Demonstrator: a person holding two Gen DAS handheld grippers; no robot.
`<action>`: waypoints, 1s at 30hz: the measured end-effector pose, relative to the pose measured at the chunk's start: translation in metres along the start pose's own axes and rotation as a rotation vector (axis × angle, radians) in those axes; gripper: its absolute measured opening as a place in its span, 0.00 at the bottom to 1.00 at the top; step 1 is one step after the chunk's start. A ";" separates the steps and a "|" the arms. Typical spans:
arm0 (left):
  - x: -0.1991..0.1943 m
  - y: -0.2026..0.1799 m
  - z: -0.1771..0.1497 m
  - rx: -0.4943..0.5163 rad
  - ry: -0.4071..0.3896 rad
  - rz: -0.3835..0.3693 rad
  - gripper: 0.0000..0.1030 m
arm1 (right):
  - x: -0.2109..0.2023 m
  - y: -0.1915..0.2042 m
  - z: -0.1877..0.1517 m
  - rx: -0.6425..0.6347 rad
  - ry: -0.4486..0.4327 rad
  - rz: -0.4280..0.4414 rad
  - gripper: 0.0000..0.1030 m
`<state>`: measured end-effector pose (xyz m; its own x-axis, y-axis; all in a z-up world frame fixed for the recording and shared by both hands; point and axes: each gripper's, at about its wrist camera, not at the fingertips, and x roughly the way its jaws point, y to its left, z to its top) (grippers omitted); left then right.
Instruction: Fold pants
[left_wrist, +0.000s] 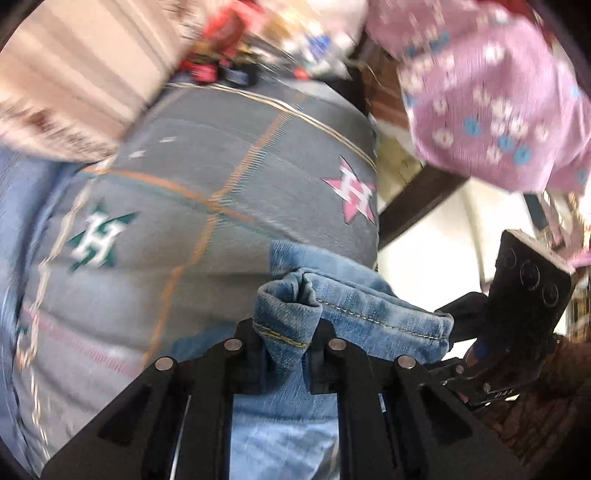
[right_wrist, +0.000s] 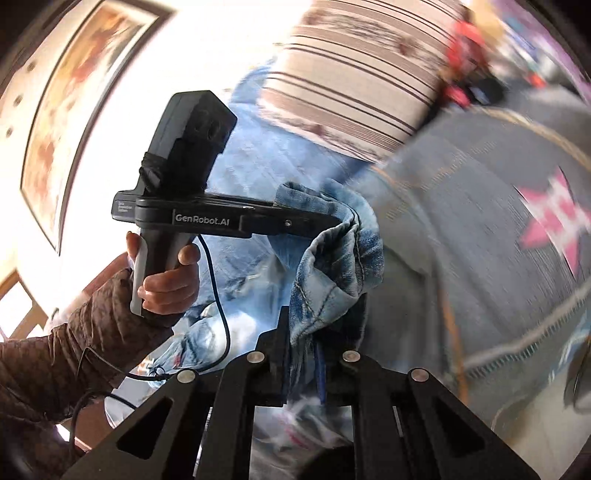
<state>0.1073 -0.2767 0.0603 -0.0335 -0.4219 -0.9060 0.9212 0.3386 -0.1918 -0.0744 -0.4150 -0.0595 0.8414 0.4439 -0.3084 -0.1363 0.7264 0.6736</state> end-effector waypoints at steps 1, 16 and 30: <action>-0.011 0.007 -0.008 -0.030 -0.017 0.007 0.11 | 0.003 0.007 0.002 -0.021 0.004 0.006 0.10; -0.037 0.122 -0.203 -0.722 -0.094 0.079 0.27 | 0.172 0.180 -0.057 -0.572 0.417 -0.010 0.36; -0.081 0.090 -0.306 -1.043 -0.366 -0.006 0.52 | 0.094 0.182 0.009 -0.505 0.275 0.024 0.79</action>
<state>0.0742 0.0457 0.0008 0.2388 -0.5908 -0.7707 0.1370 0.8062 -0.5755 -0.0154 -0.2459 0.0408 0.6774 0.5344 -0.5055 -0.4436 0.8449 0.2989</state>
